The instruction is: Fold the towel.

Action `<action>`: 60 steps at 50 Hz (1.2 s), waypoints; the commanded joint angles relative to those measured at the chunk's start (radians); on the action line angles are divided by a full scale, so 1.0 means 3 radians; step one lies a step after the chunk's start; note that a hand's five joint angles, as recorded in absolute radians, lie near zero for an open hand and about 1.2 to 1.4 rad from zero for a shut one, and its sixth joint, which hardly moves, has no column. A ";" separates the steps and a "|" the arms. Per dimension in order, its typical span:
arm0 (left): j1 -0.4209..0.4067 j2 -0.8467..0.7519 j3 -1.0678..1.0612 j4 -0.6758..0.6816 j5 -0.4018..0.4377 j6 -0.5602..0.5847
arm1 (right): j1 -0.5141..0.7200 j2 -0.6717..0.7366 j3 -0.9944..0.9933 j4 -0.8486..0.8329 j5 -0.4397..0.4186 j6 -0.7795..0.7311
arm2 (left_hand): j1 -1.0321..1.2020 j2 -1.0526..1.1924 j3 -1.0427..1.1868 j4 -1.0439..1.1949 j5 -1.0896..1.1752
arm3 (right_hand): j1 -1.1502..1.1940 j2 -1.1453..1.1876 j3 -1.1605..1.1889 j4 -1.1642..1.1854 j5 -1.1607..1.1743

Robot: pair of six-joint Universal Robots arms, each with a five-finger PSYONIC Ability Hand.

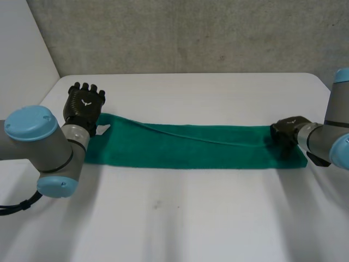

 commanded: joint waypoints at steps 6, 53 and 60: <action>0.0019 0.0039 -0.0025 0.0000 -0.0006 -0.0002 | -0.0032 -0.0237 0.0017 -0.0746 0.0132 0.0603 | -0.0004 -0.0007 -0.0032 -0.0001 0.0004 | -0.1259 -0.1635 -0.1657 -0.1729 -0.1765; 0.0019 0.0146 -0.0291 0.0000 0.0009 -0.0007 | -0.0022 0.0330 -0.0458 -0.0495 -0.0380 0.1089 | -0.0004 -0.0007 -0.0032 -0.0001 0.0004 | -0.1259 -0.1635 -0.1657 -0.1729 -0.1765; 0.0019 0.0151 -0.0291 0.0000 0.0004 -0.0007 | -0.0058 0.0151 -0.0131 -0.0562 -0.0476 0.1135 | -0.0004 -0.0007 -0.0032 -0.0001 0.0004 | -0.1259 -0.1635 -0.1657 -0.1729 -0.1765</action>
